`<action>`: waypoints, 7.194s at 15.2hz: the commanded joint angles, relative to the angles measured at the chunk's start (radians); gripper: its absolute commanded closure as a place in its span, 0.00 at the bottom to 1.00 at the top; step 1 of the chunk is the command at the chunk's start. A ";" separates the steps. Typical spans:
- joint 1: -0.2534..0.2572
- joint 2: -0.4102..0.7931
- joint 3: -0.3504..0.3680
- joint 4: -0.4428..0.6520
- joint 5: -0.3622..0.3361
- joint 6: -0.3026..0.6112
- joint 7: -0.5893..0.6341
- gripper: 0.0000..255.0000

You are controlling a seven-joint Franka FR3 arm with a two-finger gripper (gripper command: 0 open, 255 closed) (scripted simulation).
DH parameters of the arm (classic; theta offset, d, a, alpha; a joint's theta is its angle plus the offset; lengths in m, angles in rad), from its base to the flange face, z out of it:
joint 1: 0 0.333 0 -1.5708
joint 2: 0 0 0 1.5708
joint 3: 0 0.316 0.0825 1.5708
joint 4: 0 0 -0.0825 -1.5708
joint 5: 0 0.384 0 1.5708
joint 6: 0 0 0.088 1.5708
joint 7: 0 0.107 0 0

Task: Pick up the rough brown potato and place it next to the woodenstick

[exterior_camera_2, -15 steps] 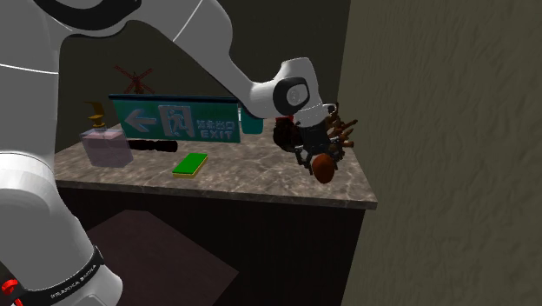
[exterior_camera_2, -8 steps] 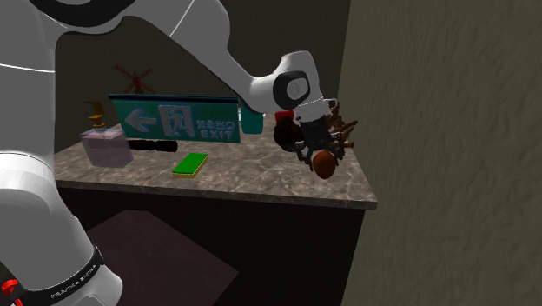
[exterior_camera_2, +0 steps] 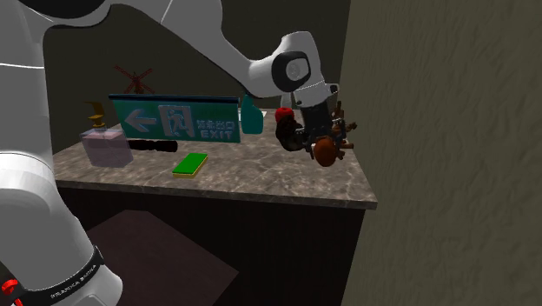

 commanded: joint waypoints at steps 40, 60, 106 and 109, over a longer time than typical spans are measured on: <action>0.208 -0.720 0.259 -0.538 -0.092 -0.311 0.440 1.00; 0.464 -0.921 0.638 -0.611 0.173 -0.557 0.859 1.00; 0.667 0.046 1.320 -0.011 -0.135 -0.653 1.956 1.00; 0.678 0.070 1.306 -0.031 -0.157 -0.623 1.974 1.00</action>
